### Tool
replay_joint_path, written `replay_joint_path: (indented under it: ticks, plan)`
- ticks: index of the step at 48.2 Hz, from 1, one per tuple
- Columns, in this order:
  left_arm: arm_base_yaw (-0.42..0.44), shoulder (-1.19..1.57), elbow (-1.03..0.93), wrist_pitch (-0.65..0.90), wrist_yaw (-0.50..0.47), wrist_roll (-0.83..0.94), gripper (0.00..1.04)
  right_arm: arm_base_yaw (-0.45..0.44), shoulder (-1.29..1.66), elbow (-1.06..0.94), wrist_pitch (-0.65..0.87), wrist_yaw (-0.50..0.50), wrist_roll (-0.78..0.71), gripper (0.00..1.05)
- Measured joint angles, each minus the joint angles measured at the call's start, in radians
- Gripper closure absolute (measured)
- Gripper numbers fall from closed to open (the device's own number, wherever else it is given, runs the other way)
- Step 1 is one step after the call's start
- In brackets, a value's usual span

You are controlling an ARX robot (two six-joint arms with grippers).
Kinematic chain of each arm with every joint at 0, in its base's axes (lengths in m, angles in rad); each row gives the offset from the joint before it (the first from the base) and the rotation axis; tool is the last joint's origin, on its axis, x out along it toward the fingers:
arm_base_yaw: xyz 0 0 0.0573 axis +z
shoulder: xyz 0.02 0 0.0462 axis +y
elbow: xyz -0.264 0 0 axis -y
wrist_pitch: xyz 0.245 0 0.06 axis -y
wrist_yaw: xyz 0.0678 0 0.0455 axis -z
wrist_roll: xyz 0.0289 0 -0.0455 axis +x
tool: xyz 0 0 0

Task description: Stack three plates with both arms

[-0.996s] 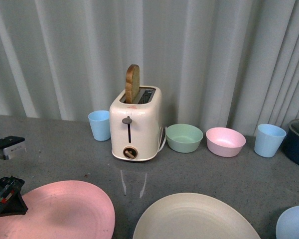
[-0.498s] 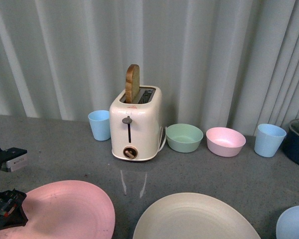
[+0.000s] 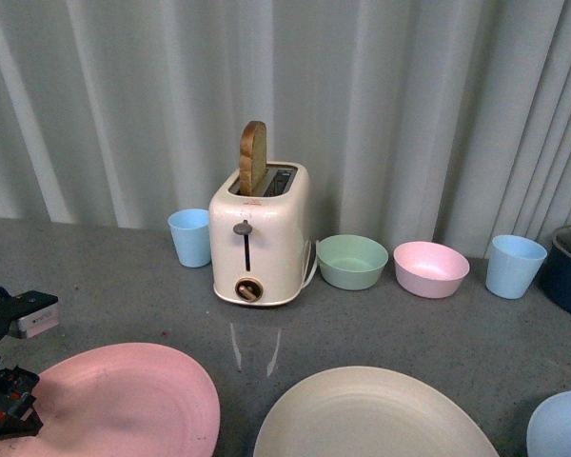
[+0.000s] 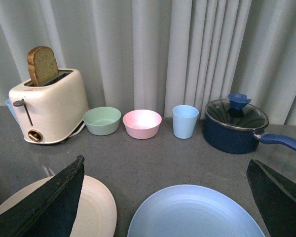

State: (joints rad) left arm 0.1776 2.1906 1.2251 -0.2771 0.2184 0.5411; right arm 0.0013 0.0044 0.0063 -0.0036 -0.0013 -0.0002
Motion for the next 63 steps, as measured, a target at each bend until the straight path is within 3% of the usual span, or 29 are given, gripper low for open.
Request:
replay_joint_path:
  ticks: [5, 15, 45, 63]
  plan:
    - [0.000, 0.000, 0.000, 0.001, 0.000, 0.003, 0.79, 0.000, 0.000, 0.000, 0.000, 0.000, 0.000, 0.07]
    - [0.003, -0.005, 0.004, 0.000, 0.035, -0.015, 1.00, 0.000, 0.000, 0.000, 0.000, 0.000, 0.000, 0.07]
    - [0.077, -0.077, 0.102, -0.146, 0.088, -0.010, 1.01, 0.000, 0.000, 0.000, 0.000, 0.000, 0.000, 0.07]
    - [0.120, -0.197, 0.183, -0.290, 0.234, -0.104, 1.01, 0.000, 0.000, 0.000, 0.000, 0.000, 0.000, 0.07]
